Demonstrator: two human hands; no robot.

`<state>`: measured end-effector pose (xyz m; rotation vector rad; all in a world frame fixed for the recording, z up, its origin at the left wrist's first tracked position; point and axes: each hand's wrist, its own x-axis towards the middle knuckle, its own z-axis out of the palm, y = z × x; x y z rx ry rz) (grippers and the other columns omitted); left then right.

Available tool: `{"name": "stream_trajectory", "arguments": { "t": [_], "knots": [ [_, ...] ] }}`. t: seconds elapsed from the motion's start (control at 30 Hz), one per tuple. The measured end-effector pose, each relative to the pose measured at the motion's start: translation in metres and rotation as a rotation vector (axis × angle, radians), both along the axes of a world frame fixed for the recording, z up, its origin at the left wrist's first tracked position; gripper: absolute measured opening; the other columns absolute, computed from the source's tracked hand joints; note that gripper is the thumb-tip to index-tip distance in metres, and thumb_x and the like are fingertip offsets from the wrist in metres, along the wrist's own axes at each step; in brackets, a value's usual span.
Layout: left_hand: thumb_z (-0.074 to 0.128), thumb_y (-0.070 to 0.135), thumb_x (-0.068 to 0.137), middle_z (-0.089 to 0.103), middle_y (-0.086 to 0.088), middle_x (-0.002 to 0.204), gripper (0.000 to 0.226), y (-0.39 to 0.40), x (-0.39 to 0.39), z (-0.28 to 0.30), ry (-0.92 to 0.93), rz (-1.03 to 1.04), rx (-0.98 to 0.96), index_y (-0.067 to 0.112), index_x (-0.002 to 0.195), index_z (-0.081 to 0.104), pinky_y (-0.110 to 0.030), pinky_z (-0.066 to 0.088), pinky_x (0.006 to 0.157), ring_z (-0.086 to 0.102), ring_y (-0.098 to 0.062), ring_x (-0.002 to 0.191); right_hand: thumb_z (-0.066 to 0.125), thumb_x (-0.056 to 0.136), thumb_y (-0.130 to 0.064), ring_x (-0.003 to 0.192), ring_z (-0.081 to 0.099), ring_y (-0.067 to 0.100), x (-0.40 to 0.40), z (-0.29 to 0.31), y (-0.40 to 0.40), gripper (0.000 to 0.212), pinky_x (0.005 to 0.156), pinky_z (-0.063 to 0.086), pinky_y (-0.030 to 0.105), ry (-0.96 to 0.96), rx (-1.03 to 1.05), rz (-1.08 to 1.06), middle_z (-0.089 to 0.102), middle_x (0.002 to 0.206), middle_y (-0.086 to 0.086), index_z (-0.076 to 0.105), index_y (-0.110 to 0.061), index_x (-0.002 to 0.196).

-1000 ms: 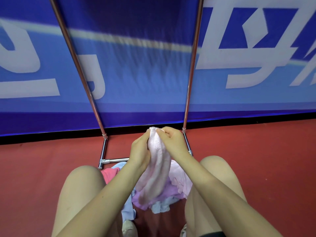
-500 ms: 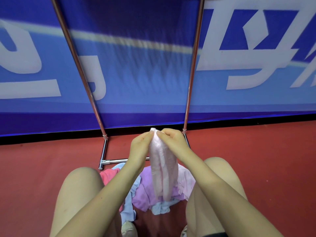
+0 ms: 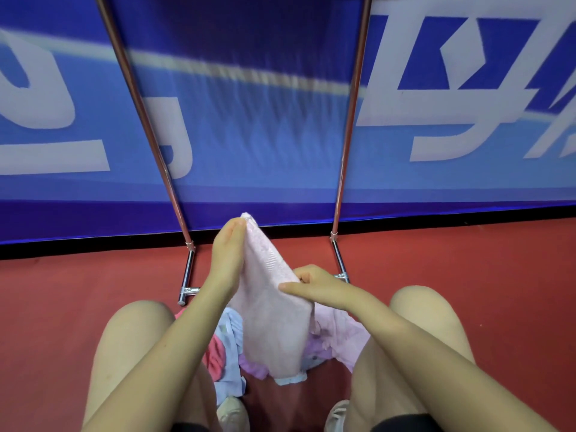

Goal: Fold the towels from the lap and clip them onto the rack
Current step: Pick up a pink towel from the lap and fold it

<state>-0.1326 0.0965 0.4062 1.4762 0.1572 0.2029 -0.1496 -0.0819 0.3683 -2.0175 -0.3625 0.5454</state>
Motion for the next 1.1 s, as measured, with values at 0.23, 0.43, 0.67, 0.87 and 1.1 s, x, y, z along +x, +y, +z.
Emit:
{"name": "stream_trajectory", "arguments": {
  "t": [0.23, 0.43, 0.67, 0.87, 1.1],
  "knots": [
    [0.048, 0.021, 0.095, 0.051, 0.016, 0.063, 0.037, 0.020, 0.004, 0.003, -0.027, 0.089, -0.124, 0.027, 0.059, 0.054, -0.028, 0.039, 0.069, 0.045, -0.005, 0.066, 0.057, 0.087, -0.037, 0.077, 0.052, 0.010, -0.017, -0.022, -0.002, 0.023, 0.071, 0.042, 0.029, 0.142, 0.002, 0.002, 0.059, 0.081, -0.003, 0.066, -0.016, 0.085],
    [0.050, 0.024, 0.092, 0.042, 0.013, 0.060, 0.034, 0.045, 0.010, 0.008, 0.020, 0.231, -0.278, 0.027, 0.059, 0.043, -0.025, 0.036, 0.059, 0.041, -0.004, 0.055, 0.054, 0.094, -0.035, 0.056, 0.038, 0.003, -0.021, -0.029, -0.015, 0.038, 0.053, 0.031, 0.019, 0.096, -0.255, 0.027, 0.043, 0.059, -0.015, 0.046, -0.025, 0.057],
    [0.050, 0.030, 0.090, 0.045, 0.014, 0.066, 0.026, 0.063, 0.010, 0.003, -0.017, 0.291, -0.172, 0.027, 0.064, 0.047, -0.021, 0.039, 0.061, 0.042, -0.004, 0.061, 0.049, 0.094, -0.038, 0.070, 0.049, 0.016, -0.013, -0.031, -0.043, 0.034, 0.070, 0.042, 0.034, -0.128, -0.489, -0.082, 0.055, 0.070, -0.002, 0.050, -0.019, 0.066],
    [0.043, 0.025, 0.097, 0.052, 0.014, 0.075, 0.023, 0.064, 0.014, -0.009, -0.053, 0.308, 0.083, 0.021, 0.078, 0.054, -0.021, 0.040, 0.071, 0.046, -0.001, 0.071, 0.056, 0.088, -0.038, 0.086, 0.060, 0.027, -0.004, -0.014, -0.064, 0.027, 0.067, 0.040, 0.033, -0.339, -0.613, -0.310, 0.062, 0.087, 0.004, 0.050, -0.020, 0.108],
    [0.043, 0.028, 0.097, 0.058, 0.005, 0.088, 0.022, 0.058, 0.016, -0.018, 0.016, 0.309, 0.046, 0.017, 0.088, 0.060, -0.027, 0.042, 0.081, 0.050, -0.008, 0.083, 0.056, 0.087, -0.023, 0.090, 0.063, 0.038, 0.003, -0.012, -0.069, 0.057, 0.066, 0.044, 0.037, -0.381, -0.662, -0.482, 0.066, 0.097, 0.014, 0.029, -0.012, 0.136]
  ]
}}
